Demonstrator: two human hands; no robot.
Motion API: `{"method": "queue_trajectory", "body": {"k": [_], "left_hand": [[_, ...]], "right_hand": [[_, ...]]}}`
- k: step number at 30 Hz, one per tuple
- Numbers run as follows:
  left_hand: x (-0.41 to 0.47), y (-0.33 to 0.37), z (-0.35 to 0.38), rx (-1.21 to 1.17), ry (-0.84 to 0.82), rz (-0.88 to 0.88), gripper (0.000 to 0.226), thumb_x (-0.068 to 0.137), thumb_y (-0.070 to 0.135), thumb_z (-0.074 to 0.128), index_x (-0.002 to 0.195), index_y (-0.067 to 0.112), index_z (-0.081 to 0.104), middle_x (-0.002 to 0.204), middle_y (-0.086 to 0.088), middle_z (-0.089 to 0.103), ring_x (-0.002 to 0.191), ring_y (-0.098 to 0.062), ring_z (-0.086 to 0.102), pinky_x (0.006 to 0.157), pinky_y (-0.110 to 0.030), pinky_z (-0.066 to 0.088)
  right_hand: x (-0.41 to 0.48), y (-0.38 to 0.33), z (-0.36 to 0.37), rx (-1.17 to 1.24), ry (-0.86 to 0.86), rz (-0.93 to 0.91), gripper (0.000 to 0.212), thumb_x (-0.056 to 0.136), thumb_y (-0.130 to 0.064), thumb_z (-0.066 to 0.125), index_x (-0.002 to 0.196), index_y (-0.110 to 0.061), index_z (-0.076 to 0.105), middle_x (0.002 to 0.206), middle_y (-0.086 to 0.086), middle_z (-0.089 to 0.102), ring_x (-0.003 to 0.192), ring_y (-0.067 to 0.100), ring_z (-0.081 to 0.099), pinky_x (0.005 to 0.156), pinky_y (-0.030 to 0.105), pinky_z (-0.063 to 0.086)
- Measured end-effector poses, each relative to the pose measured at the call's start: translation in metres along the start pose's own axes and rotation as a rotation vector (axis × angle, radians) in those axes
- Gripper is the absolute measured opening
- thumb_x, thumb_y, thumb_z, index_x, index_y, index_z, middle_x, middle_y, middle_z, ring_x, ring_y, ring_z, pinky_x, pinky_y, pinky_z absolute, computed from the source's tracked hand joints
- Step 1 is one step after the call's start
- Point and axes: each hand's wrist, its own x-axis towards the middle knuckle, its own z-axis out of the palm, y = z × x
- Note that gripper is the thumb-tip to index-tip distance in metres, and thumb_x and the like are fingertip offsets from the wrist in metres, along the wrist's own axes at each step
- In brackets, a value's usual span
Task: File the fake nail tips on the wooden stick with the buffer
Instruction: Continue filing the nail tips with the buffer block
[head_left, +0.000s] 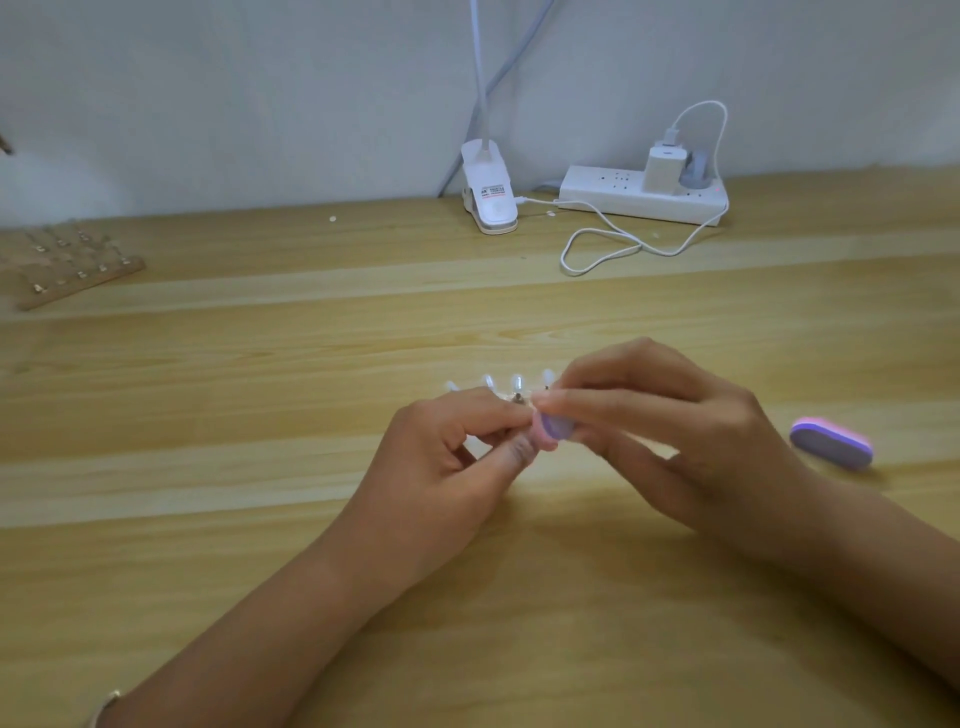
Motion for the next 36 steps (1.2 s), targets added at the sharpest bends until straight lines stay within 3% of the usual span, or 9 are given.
{"method": "queue_trajectory", "body": {"k": [3,8,12,16,21,25,29,33,36], "left_hand": [[0.000,0.001,-0.001,0.039,-0.011,0.044,0.026,0.085,0.010,0.061,0.081,0.034,0.071,0.069,0.010,0.064,0.063,-0.003,0.054,0.048,-0.029,0.043],[-0.001,0.002,-0.001,0.013,0.008,0.013,0.013,0.086,0.020,0.064,0.082,0.021,0.077,0.071,0.006,0.064,0.065,-0.008,0.056,0.048,-0.034,0.046],[-0.001,0.003,-0.004,-0.021,-0.032,0.010,0.011,0.086,0.026,0.064,0.081,0.028,0.073,0.069,0.011,0.065,0.064,-0.004,0.055,0.051,-0.024,0.044],[-0.001,0.001,-0.003,-0.034,-0.025,-0.036,0.016,0.087,0.019,0.061,0.083,0.016,0.077,0.070,0.009,0.065,0.067,-0.008,0.060,0.054,-0.018,0.045],[-0.002,0.001,-0.004,0.006,-0.040,0.027,0.016,0.086,0.023,0.061,0.080,0.032,0.072,0.066,0.015,0.061,0.061,0.000,0.053,0.049,-0.021,0.040],[-0.001,-0.001,-0.001,0.046,0.010,0.005,0.014,0.086,0.020,0.064,0.082,0.019,0.077,0.070,0.010,0.065,0.064,-0.006,0.057,0.048,-0.028,0.043],[-0.002,-0.001,-0.003,0.140,-0.010,0.082,0.014,0.089,0.019,0.066,0.077,0.021,0.073,0.067,0.007,0.063,0.064,-0.008,0.055,0.053,-0.019,0.039],[-0.002,-0.001,-0.001,0.119,0.019,0.050,0.014,0.086,0.017,0.064,0.081,0.022,0.075,0.069,0.007,0.064,0.065,-0.007,0.058,0.049,-0.032,0.044],[-0.002,-0.002,-0.001,0.112,0.014,0.044,0.014,0.087,0.020,0.064,0.080,0.018,0.076,0.069,0.006,0.065,0.065,-0.007,0.058,0.049,-0.028,0.044]], "right_hand": [[-0.003,-0.008,0.007,0.022,-0.016,-0.078,0.023,0.094,0.004,0.063,0.116,0.001,0.071,0.108,0.013,0.066,0.099,0.023,0.065,0.090,0.029,0.049],[-0.003,0.003,-0.003,-0.025,0.045,0.025,0.024,0.092,0.002,0.066,0.115,0.002,0.071,0.105,0.013,0.068,0.093,0.021,0.068,0.084,0.032,0.054],[-0.004,-0.009,0.009,0.000,0.029,-0.082,0.022,0.094,0.001,0.067,0.116,0.002,0.071,0.107,0.013,0.069,0.095,0.025,0.068,0.085,0.033,0.054],[-0.003,0.001,-0.001,-0.060,0.058,0.006,0.022,0.091,0.002,0.068,0.113,0.002,0.073,0.104,0.013,0.069,0.093,0.024,0.069,0.082,0.036,0.054],[-0.005,-0.011,0.011,-0.003,0.016,-0.106,0.020,0.097,-0.002,0.064,0.114,0.001,0.072,0.106,0.013,0.069,0.096,0.023,0.066,0.090,0.027,0.051],[-0.002,0.005,-0.001,-0.081,0.051,0.007,0.025,0.090,0.002,0.067,0.115,0.000,0.072,0.105,0.012,0.069,0.093,0.023,0.067,0.085,0.032,0.053],[-0.004,-0.008,0.011,0.000,0.015,-0.071,0.022,0.093,0.002,0.067,0.115,0.002,0.072,0.106,0.012,0.069,0.096,0.023,0.067,0.086,0.032,0.053],[-0.002,0.000,0.002,-0.045,0.021,-0.043,0.023,0.092,0.001,0.066,0.115,0.001,0.072,0.105,0.012,0.069,0.094,0.022,0.067,0.086,0.031,0.053],[-0.003,-0.001,0.004,-0.032,0.031,-0.009,0.025,0.091,0.002,0.067,0.115,0.002,0.071,0.105,0.013,0.069,0.095,0.023,0.067,0.085,0.033,0.053]]}}
